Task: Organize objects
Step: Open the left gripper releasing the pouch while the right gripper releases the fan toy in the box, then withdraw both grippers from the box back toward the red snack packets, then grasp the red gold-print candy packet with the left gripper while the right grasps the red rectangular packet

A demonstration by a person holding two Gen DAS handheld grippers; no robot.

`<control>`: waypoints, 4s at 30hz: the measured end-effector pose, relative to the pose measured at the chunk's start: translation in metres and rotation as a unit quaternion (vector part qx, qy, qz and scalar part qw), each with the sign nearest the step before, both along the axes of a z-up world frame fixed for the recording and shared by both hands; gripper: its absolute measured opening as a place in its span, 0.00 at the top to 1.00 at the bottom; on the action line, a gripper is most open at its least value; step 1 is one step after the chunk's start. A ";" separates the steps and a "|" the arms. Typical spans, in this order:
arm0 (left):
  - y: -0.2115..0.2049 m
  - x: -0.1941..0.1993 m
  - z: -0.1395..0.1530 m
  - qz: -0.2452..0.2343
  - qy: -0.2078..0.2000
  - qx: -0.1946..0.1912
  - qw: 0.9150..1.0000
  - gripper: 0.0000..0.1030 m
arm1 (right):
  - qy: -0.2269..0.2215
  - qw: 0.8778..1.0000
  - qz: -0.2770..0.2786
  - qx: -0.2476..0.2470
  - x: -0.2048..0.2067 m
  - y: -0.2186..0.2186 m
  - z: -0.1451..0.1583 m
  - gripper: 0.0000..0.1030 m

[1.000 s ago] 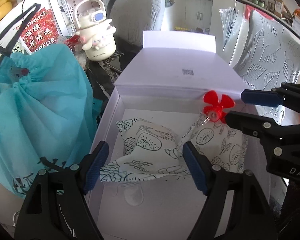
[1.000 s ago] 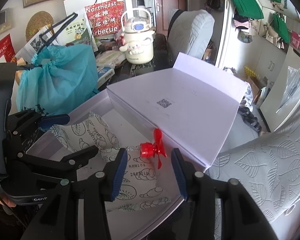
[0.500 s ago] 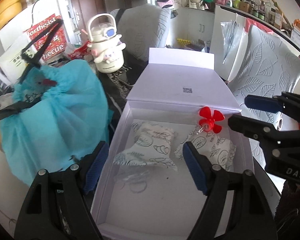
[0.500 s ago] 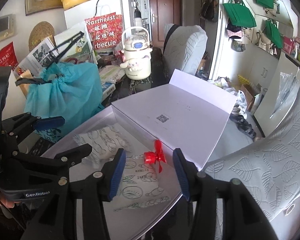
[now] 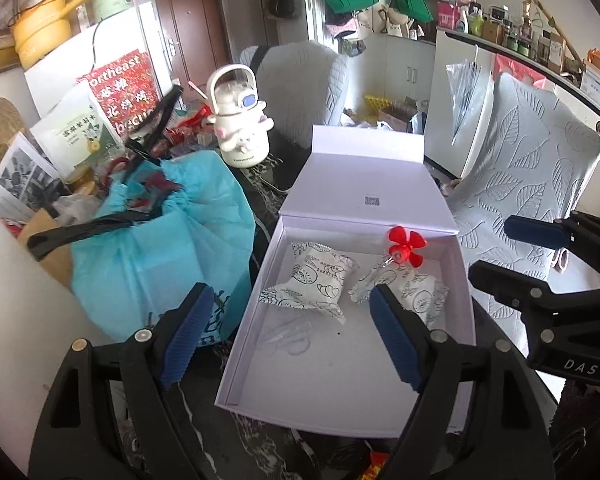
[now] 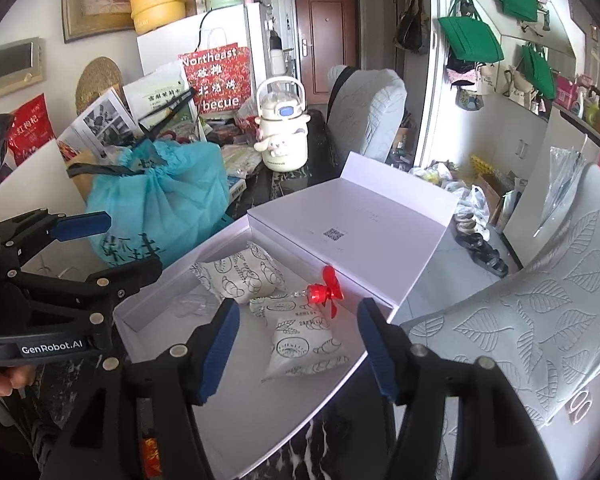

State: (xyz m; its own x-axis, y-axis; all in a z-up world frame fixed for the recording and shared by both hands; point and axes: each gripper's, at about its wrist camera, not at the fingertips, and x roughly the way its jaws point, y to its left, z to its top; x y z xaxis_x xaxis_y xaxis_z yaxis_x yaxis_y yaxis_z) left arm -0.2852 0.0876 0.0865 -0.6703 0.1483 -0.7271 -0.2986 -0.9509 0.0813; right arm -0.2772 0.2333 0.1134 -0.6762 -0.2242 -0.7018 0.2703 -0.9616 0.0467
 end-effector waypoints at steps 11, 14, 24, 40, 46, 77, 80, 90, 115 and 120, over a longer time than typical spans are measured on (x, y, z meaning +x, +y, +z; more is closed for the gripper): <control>-0.011 0.043 0.030 0.004 0.026 0.004 1.000 0.19 | 0.025 1.000 -0.002 0.000 0.050 -0.005 0.029 0.35; -0.016 0.056 0.037 0.006 0.035 0.004 0.999 0.17 | 0.030 1.000 0.000 -0.002 0.061 -0.008 0.033 0.34; -0.033 0.097 0.038 0.019 0.034 0.010 0.999 0.15 | 0.035 0.999 0.000 -0.006 0.103 -0.019 0.038 0.33; -0.045 0.167 -0.001 0.017 -0.002 0.008 1.000 0.14 | 0.006 1.000 0.008 -0.003 0.162 -0.034 -0.001 0.32; -0.053 0.182 -0.014 0.025 -0.018 0.017 0.999 0.14 | -0.012 1.000 0.012 -0.002 0.177 -0.039 -0.018 0.32; -0.070 0.233 -0.070 0.022 -0.097 0.023 0.995 0.14 | -0.072 0.992 0.096 -0.025 0.230 -0.066 -0.090 0.32; -0.069 0.236 -0.075 0.019 -0.106 0.020 0.994 0.14 | -0.074 0.991 0.103 -0.028 0.237 -0.065 -0.095 0.32; -0.062 0.245 -0.108 0.003 -0.151 0.000 0.988 0.14 | -0.085 0.988 0.132 -0.007 0.262 -0.070 -0.112 0.32; -0.114 0.261 -0.141 0.036 -0.159 -0.009 0.987 0.14 | -0.095 0.964 0.246 0.041 0.301 -0.141 -0.141 0.24; -0.117 0.261 -0.139 0.036 -0.150 -0.013 0.988 0.14 | -0.076 0.964 0.247 0.065 0.305 -0.150 -0.145 0.20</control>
State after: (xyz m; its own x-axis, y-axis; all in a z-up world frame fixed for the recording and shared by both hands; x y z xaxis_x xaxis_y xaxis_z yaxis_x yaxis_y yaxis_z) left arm -0.0237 -0.0294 -0.0523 -0.4329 0.0860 -0.8973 -0.2445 -0.9693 0.0251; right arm 0.0273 0.0832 -0.0311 -0.3972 -0.3959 -0.8279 0.6966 -0.7174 0.0088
